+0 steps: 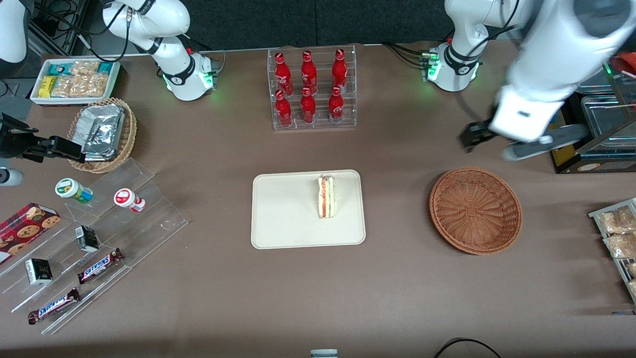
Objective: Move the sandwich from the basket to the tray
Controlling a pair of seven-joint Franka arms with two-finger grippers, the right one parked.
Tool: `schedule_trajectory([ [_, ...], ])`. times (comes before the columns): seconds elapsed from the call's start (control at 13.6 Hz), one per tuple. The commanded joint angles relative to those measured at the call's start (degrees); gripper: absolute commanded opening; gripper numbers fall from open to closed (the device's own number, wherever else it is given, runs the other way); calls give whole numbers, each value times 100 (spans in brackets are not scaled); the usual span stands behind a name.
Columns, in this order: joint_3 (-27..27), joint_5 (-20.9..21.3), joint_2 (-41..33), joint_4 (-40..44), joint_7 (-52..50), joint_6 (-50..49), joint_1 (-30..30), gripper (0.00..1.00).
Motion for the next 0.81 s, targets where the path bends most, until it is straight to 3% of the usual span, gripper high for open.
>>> schedule_trajectory([
  [0.0, -99, -235, -386, -343, 1117, -123, 793, 100],
  [0.22, -29, -462, -545, -334, 1963, -396, 1488, 100],
  [0.74, 50, -516, -220, 96, 2008, -554, 1499, 100],
])
